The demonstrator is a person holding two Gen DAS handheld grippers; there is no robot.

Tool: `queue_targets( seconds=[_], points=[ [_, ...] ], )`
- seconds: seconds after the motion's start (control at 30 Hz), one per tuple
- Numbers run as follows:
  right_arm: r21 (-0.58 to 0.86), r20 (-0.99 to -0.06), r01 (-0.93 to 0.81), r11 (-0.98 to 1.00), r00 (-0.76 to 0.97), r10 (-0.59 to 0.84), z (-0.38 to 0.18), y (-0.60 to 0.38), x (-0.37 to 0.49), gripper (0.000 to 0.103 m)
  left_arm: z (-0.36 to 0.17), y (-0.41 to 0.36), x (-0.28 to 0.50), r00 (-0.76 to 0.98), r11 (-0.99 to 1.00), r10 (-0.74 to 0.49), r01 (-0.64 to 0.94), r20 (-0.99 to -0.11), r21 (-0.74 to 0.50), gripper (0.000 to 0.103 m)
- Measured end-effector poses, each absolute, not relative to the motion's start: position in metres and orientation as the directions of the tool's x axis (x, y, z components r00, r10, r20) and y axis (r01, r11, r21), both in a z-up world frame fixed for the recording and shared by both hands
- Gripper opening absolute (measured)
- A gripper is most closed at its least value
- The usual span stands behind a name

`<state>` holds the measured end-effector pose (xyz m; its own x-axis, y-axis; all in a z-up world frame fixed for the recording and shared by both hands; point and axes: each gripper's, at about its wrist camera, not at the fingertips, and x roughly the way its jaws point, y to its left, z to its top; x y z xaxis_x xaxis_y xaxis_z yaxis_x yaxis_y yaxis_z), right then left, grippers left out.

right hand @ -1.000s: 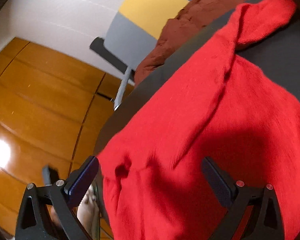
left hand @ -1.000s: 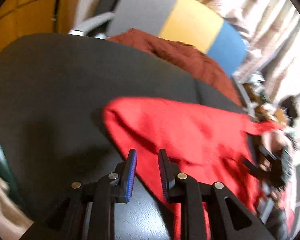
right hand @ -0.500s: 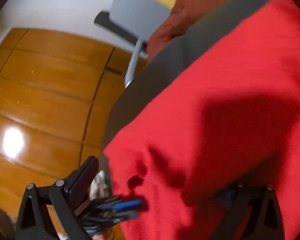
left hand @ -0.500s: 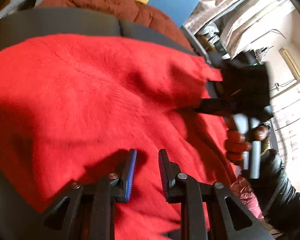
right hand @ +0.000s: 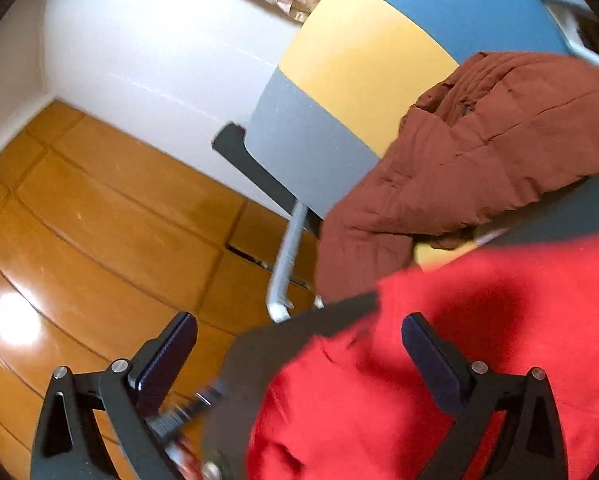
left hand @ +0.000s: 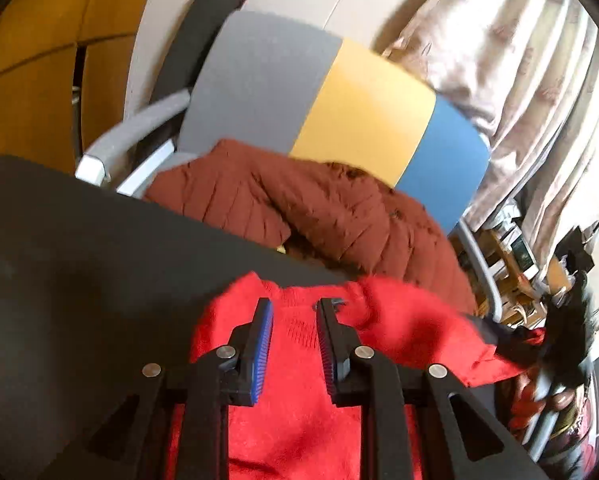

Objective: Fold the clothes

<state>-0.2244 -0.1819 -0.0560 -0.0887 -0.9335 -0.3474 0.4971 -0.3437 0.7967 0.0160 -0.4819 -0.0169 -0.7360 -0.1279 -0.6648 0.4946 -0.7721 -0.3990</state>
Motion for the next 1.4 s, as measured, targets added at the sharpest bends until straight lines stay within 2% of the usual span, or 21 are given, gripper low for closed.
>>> queue_targets(
  seconds=[0.17, 0.33, 0.43, 0.53, 0.57, 0.67, 0.8, 0.87, 0.9, 0.93, 1.0, 1.1, 1.27, 1.4],
  points=[
    [0.691, -0.528, 0.55, -0.469, -0.06, -0.847, -0.102, -0.136, -0.176, 0.103, -0.044, -0.457, 0.07, -0.699, -0.81, -0.028, 0.435, -0.715, -0.393, 0.022],
    [0.55, -0.659, 0.606, -0.575, -0.109, -0.744, -0.127, -0.091, -0.132, 0.103, -0.081, -0.412, 0.143, -0.626, -0.826, 0.054, 0.41, -0.778, -0.387, 0.022],
    [0.463, -0.692, 0.642, -0.611, -0.169, -0.702, -0.128, -0.074, -0.112, 0.103, -0.096, -0.389, 0.185, -0.631, -0.786, 0.123, 0.409, -0.766, -0.464, 0.022],
    [0.387, -0.719, 0.65, -0.654, -0.232, -0.655, -0.133, -0.065, -0.101, 0.103, -0.108, -0.37, 0.209, -0.642, -0.742, 0.189, 0.402, -0.743, -0.536, 0.029],
    [0.371, -0.729, 0.642, -0.671, -0.245, -0.639, -0.137, -0.063, -0.099, 0.103, -0.114, -0.36, 0.214, -0.638, -0.736, 0.193, 0.407, -0.745, -0.54, 0.032],
    [0.34, -0.723, 0.639, -0.69, -0.292, -0.627, -0.149, -0.055, -0.095, 0.103, -0.131, -0.34, 0.219, -0.593, -0.746, 0.183, 0.435, -0.784, -0.504, 0.032],
    [0.336, -0.712, 0.633, -0.698, -0.314, -0.628, -0.152, -0.048, -0.093, 0.103, -0.148, -0.313, 0.211, -0.577, -0.735, 0.247, 0.412, -0.779, -0.538, 0.034],
    [0.324, -0.718, 0.632, -0.704, -0.32, -0.617, -0.152, -0.046, -0.091, 0.103, -0.144, -0.299, 0.206, -0.548, -0.797, 0.179, 0.407, -0.818, -0.446, 0.03],
    [0.316, -0.722, 0.632, -0.708, -0.323, -0.611, -0.152, -0.046, -0.09, 0.103, -0.142, -0.293, 0.203, -0.533, -0.823, 0.144, 0.403, -0.834, -0.4, 0.016],
    [0.301, -0.728, 0.633, -0.714, -0.33, -0.6, -0.152, -0.046, -0.088, 0.103, -0.141, -0.295, 0.2, -0.514, -0.835, 0.123, 0.408, -0.849, -0.368, 0.01],
    [0.261, -0.744, 0.633, -0.728, -0.349, -0.57, -0.151, -0.047, -0.083, 0.103, -0.135, -0.31, 0.199, -0.49, -0.844, 0.067, 0.438, -0.869, -0.311, 0.009],
    [0.208, -0.762, 0.625, -0.752, -0.379, -0.526, -0.152, -0.045, -0.075, 0.103, -0.12, -0.362, 0.204, -0.427, -0.817, -0.133, 0.558, -0.894, -0.145, 0.008],
    [0.133, -0.784, 0.594, -0.793, -0.426, -0.451, -0.153, -0.036, -0.055, 0.103, -0.074, -0.46, 0.223, -0.263, -0.633, -0.465, 0.767, -0.845, 0.11, 0.008],
    [0.105, -0.79, 0.567, -0.817, -0.452, -0.415, -0.153, -0.028, -0.037, 0.103, -0.028, -0.496, 0.236, -0.215, -0.488, -0.601, 0.862, -0.77, 0.14, 0.018]
  ],
)
